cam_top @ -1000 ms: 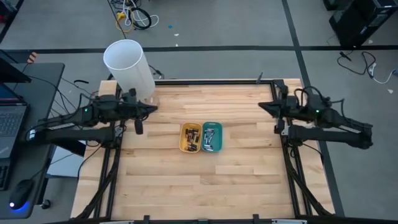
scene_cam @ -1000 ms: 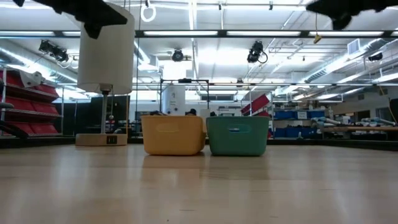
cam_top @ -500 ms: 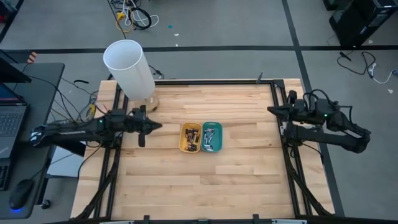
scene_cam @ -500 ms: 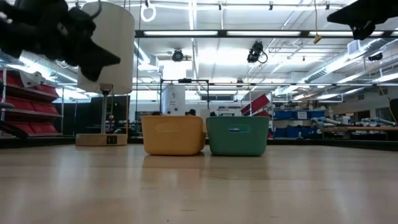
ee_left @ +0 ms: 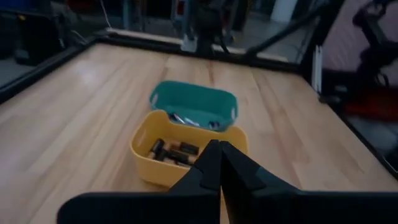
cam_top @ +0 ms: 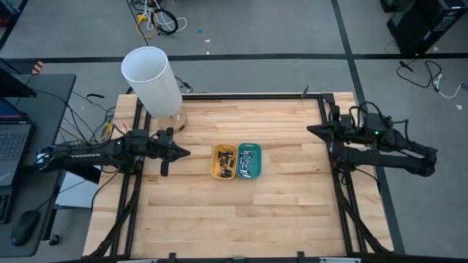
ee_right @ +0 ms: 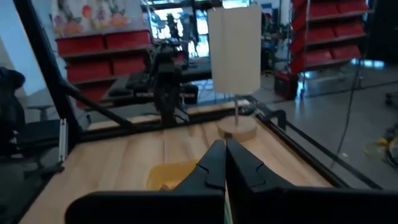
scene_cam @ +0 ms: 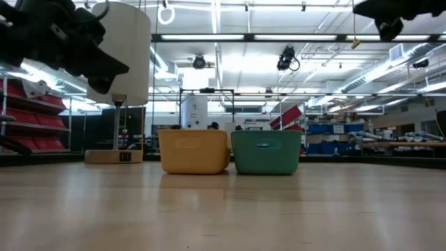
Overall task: Sort batteries
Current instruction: Return to Home Position
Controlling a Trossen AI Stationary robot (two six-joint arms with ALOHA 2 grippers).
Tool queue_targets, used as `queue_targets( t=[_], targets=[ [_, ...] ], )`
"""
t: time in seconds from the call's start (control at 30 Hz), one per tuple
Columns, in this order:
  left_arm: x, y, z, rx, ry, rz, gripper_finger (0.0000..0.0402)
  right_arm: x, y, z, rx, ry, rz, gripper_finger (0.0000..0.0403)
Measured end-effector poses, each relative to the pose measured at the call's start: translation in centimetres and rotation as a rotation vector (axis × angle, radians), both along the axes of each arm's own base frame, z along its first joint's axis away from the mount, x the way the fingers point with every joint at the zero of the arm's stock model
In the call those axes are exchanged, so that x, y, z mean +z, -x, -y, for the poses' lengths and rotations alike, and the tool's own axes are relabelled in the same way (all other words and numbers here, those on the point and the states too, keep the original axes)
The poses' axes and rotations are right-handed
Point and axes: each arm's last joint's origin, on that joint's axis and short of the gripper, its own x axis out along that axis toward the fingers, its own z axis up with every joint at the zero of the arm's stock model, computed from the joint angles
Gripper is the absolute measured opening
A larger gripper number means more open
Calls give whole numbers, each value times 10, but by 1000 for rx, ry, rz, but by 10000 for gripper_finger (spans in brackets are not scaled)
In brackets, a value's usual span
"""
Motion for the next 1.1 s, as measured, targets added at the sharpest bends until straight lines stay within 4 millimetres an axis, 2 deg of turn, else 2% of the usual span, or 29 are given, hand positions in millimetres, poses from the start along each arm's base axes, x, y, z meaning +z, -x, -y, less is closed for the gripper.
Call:
queue_targets(
  t=[0.1, 0.23, 0.33, 0.53, 0.63, 0.87, 1.1],
  targets=[
    [11, 3, 4, -34, -21, -83, 8, 3, -13, 1, 19, 19, 20, 0],
    [19, 12, 8, -70, -32, -118, 8, -4, -23, 2, 38, 38, -52, 0],
    [19, 21, 11, -68, -42, -82, 8, -3, -22, 2, 38, 43, -46, 0],
    [19, 41, 10, 40, -78, -2, 8, -1, -7, -1, 35, 67, 30, 0],
    [20, 48, 10, 67, -86, 22, 8, -16, -6, -1, 30, 36, 46, 0],
    [19, 54, 10, 80, -89, 30, 8, -47, -23, 1, 52, -2, 236, 0],
    [20, 54, 9, 94, -89, 47, 8, -76, -35, 1, 92, -97, 221, 0]
  ],
)
